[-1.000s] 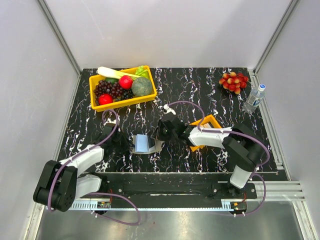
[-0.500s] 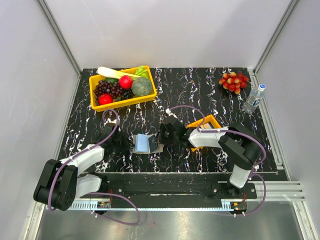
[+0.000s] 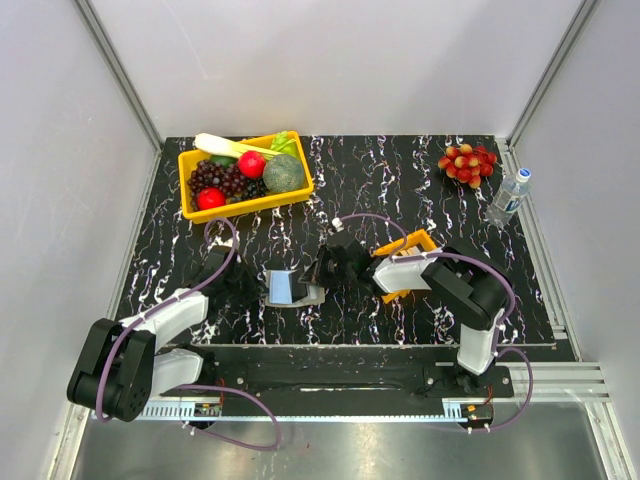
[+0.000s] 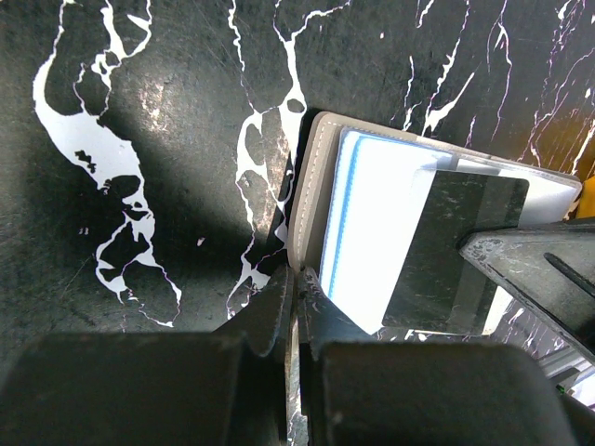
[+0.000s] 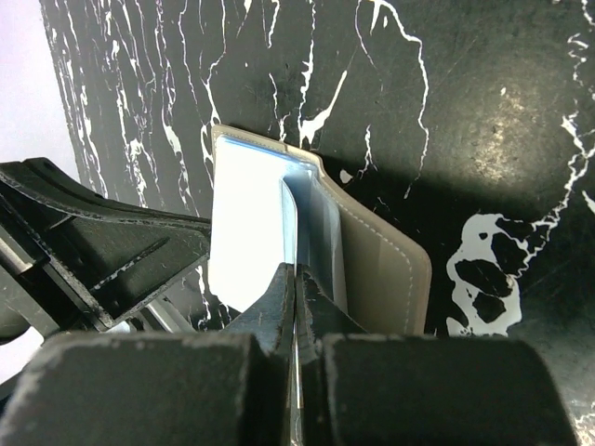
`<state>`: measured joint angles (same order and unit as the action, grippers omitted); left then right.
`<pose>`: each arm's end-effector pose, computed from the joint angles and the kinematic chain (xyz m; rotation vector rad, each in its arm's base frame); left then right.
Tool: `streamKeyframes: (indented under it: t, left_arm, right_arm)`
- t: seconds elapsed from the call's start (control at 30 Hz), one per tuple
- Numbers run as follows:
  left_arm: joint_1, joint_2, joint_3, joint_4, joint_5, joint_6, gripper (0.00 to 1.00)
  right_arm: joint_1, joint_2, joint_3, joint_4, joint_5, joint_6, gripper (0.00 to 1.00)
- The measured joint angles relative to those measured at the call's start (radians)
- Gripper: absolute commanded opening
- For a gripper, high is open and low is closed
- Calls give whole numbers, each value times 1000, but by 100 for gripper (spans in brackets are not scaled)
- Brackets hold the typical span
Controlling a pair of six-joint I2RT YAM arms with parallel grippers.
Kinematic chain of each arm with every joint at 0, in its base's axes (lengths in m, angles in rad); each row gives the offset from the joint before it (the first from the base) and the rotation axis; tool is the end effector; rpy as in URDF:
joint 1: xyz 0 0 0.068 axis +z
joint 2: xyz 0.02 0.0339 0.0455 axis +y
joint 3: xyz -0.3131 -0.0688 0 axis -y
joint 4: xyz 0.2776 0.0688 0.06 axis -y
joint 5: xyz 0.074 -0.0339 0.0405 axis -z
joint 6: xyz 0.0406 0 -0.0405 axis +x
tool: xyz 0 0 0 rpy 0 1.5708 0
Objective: Put the credit cards into the card holder
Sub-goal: Insert the credit card into the card slot.
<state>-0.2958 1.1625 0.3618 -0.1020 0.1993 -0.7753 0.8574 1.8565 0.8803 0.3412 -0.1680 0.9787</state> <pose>0.1914 -0.0667 0.1540 -0.5262 2.5301 -0.6795 0.2601 0.3109 0.1499 0.0448 2.4701 1.1171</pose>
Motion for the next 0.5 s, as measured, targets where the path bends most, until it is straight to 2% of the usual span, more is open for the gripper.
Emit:
streamKeyframes:
  t: [0.27, 0.5]
  left_arm:
    - [0, 0, 0, 0, 0, 0, 0]
    - [-1, 0, 0, 1, 1, 8, 0]
  right_arm:
    - [-11, 9, -19, 39, -10, 17, 0]
    - [-21, 24, -10, 53, -17, -61, 0]
